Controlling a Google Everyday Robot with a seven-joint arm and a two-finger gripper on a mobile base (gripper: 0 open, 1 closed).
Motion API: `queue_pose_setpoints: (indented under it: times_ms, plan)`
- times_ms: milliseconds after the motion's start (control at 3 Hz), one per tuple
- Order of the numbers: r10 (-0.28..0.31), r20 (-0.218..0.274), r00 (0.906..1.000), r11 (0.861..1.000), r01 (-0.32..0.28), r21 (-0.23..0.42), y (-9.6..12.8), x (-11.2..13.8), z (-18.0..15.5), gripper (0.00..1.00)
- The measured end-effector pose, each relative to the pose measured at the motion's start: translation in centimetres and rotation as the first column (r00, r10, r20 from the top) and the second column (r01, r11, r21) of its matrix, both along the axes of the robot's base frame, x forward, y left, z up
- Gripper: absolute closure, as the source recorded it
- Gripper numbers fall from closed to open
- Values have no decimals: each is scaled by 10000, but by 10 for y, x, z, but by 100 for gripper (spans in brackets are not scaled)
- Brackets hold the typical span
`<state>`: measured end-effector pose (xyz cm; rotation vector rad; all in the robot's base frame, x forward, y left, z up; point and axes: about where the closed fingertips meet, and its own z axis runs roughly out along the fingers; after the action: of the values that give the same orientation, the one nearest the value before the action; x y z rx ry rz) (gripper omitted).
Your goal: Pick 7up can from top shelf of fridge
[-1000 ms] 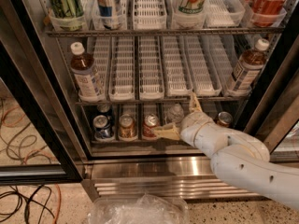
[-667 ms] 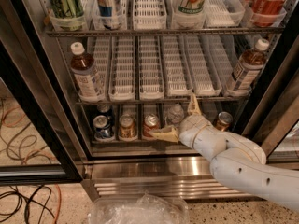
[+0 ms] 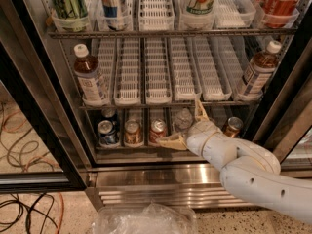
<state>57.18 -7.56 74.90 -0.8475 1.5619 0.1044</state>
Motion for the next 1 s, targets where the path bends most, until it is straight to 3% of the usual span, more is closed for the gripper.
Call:
queue_pose_setpoints:
  times_ms: [333, 667, 1000]
  plan:
    - [-64, 338, 9994, 9984, 83, -563, 1, -27, 14, 0]
    - [-537, 905, 9945, 9950, 610, -796, -7, -54, 14, 0]
    - [-877, 1659, 9822, 9906, 1036, -894, -7, -67, 19, 0]
